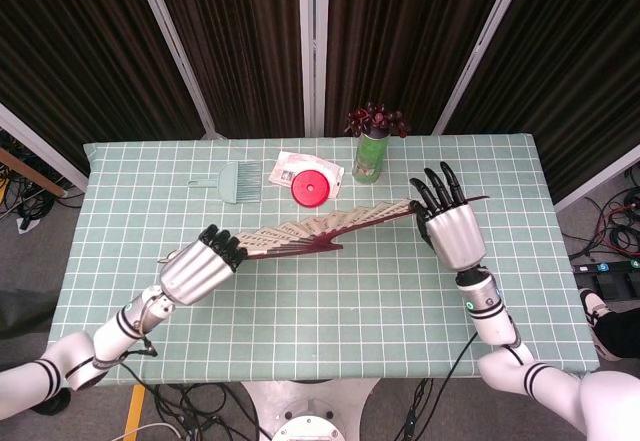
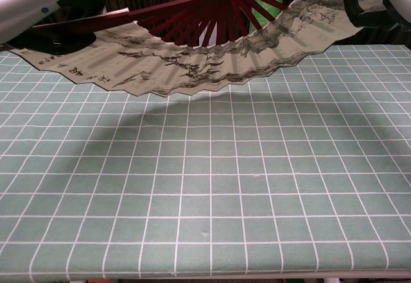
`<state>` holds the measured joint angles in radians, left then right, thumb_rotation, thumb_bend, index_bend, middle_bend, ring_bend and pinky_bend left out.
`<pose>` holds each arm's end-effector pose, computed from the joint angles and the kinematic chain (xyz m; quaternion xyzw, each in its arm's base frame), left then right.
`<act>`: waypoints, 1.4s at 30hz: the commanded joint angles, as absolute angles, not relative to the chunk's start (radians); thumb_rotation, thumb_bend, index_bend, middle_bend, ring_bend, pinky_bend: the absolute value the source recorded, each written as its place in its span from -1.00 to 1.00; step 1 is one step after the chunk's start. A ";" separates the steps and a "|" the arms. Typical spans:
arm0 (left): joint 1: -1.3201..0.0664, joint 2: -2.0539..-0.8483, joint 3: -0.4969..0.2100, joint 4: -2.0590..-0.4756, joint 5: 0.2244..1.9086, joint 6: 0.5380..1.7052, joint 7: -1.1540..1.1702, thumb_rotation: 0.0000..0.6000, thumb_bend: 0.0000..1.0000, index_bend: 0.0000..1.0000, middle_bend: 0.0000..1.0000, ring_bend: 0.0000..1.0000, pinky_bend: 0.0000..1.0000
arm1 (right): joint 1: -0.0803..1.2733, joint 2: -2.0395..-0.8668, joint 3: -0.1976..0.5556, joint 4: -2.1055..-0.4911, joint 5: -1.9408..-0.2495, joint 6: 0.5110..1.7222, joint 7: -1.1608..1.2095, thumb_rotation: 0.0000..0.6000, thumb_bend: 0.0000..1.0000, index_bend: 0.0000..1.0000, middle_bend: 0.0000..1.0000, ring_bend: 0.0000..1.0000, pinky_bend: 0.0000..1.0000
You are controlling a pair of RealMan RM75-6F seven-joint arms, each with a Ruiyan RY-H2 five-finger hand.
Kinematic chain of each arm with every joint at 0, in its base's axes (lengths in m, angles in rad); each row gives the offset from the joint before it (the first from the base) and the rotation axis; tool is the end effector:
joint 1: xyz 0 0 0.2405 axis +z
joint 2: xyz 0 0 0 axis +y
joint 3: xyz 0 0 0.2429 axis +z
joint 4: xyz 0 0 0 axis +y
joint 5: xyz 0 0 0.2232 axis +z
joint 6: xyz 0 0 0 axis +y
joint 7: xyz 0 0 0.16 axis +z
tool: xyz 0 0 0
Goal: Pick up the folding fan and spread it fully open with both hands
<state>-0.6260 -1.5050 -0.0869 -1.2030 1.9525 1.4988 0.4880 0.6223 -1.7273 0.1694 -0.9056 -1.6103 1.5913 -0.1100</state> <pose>-0.1332 0.3041 0.0322 -0.7465 0.1140 -0.4681 0.4590 -0.1720 -0.3540 0.0366 0.6385 -0.0986 0.5443 0.5350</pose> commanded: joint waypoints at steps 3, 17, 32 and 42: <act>-0.618 -1.503 -0.064 -1.251 1.922 1.418 0.571 1.00 -0.29 0.07 0.25 0.13 0.23 | 0.608 -1.810 0.147 -0.773 -1.643 1.637 -0.099 1.00 0.21 0.11 -0.51 -0.81 -1.00; -0.632 -1.413 -0.015 -1.541 1.778 1.155 0.606 1.00 -1.00 -0.47 -0.20 -0.32 -0.06 | 0.509 -1.761 0.061 -0.851 -1.622 1.548 -0.199 1.00 0.12 -0.67 -0.86 -1.00 -1.00; -0.742 -1.344 -0.093 -1.653 1.404 0.774 0.292 0.57 -1.00 -0.89 -0.76 -1.00 -0.79 | 0.462 -1.518 0.079 -1.325 -1.436 1.286 -0.297 1.00 -0.95 -1.00 -1.00 -1.00 -1.00; -0.601 -1.276 -0.122 -1.577 1.384 1.023 0.029 1.00 -1.00 -0.81 -0.68 -0.92 -0.78 | 0.411 -1.291 0.065 -1.495 -1.451 1.274 -0.078 1.00 -0.66 -1.00 -0.96 -1.00 -1.00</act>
